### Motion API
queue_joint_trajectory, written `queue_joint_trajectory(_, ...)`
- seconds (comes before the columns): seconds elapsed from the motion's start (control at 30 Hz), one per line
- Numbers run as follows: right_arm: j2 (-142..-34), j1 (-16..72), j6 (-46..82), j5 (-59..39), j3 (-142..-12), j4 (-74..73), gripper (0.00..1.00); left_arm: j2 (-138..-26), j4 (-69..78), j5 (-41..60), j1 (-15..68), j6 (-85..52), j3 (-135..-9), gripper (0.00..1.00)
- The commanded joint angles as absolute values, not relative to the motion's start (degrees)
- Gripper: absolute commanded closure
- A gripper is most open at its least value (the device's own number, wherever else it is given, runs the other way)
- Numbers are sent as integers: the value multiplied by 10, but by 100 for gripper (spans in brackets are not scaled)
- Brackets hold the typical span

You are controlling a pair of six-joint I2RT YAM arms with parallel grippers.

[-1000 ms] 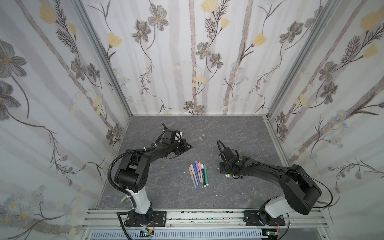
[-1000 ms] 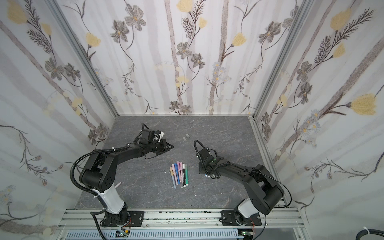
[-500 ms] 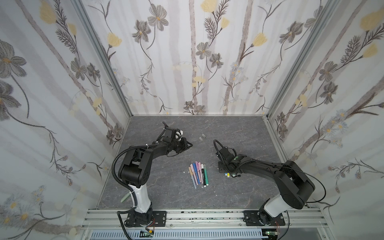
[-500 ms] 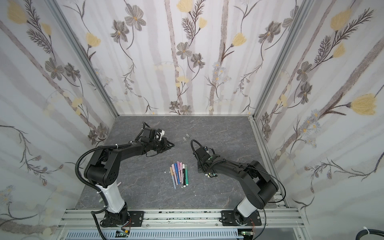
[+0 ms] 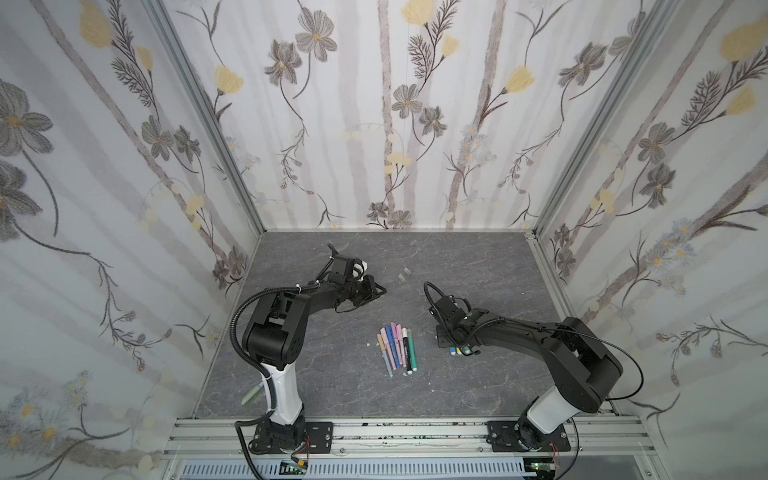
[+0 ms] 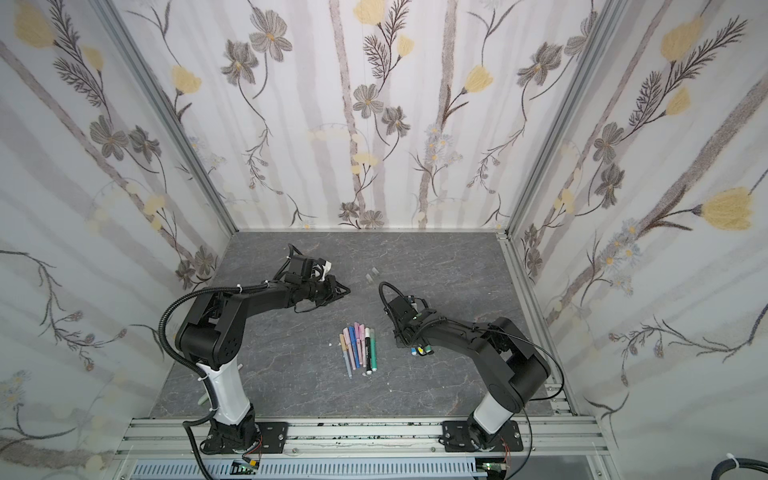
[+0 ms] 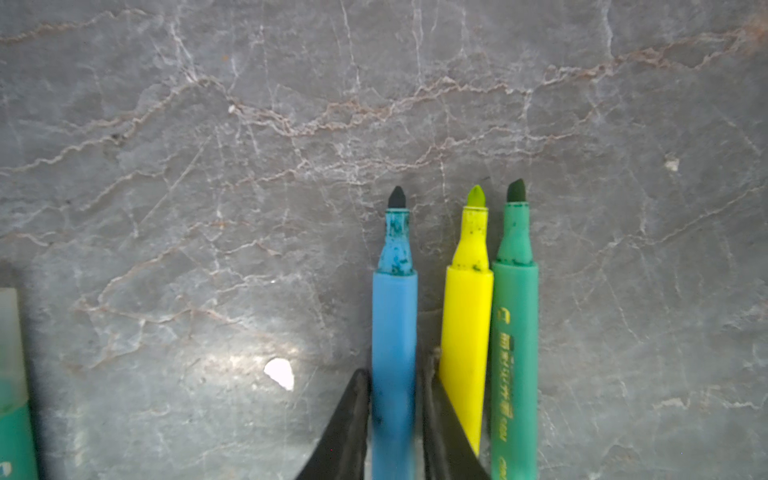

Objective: Open the pen caps
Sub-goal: 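Lower the blue highlighter beside the yellow highlighter while the left gripper carries the cap, then open the left gripper to drop the cap beside the other caps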

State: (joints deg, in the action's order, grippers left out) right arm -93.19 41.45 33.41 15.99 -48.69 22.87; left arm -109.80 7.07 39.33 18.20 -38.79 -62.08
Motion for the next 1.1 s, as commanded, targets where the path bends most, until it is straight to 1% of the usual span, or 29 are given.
queue_joint_trajectory(0.0,-926,417,339,177,-490,238,74,-1111,84,400,186,-386,-638,100)
queue_joint_trajectory(0.2,-918,418,330,179,-495,240,73,-1142,84,394,191,-391,-675,100)
queue_joint_trajectory(0.5,-834,421,318,181,-508,241,70,-1202,50,386,207,-383,-758,100)
queue_joint_trajectory(0.63,-805,420,316,184,-506,244,69,-1226,52,379,209,-391,-771,100)
queue_joint_trajectory(0.8,-795,420,312,183,-499,245,69,-1248,72,378,209,-415,-780,100)
queue_joint_trajectory(0.9,-794,420,311,181,-491,243,69,-1258,81,381,210,-426,-789,98)
queue_joint_trajectory(1.07,-789,419,311,177,-480,236,69,-1279,60,382,210,-421,-824,96)
